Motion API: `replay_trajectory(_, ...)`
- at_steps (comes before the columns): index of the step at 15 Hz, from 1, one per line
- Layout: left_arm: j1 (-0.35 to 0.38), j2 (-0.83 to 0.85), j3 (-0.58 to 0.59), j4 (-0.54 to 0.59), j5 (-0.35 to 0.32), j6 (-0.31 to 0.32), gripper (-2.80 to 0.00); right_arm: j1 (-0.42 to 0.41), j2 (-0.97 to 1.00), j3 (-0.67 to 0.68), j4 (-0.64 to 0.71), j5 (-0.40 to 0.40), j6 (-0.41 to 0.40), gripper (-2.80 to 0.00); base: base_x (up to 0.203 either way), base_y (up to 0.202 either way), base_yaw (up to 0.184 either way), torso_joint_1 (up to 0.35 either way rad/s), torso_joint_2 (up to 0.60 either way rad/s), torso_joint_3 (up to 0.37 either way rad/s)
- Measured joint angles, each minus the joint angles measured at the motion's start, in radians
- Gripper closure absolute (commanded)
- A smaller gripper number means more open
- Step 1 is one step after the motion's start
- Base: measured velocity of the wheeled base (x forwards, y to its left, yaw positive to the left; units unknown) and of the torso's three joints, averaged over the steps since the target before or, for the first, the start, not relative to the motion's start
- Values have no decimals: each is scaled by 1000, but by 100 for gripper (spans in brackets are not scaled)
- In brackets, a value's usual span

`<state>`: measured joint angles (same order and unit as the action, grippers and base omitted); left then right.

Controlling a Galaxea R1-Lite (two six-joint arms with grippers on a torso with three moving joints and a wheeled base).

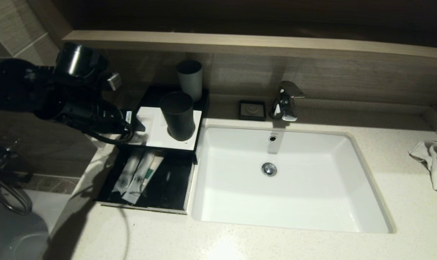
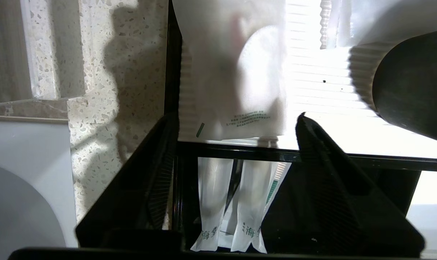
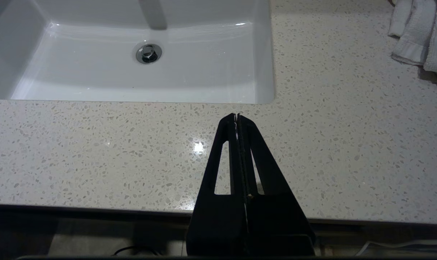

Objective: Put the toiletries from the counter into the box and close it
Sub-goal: Pick up the bathroom toiletry

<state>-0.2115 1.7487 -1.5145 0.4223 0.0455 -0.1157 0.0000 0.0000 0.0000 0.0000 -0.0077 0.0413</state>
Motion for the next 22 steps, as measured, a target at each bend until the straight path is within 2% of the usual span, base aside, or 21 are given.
replay_trajectory(22, 0, 61, -29, -2, 5, 2, -280, 0, 0, 0, 0, 0, 0, 0, 0, 0, 0, 0, 0, 0)
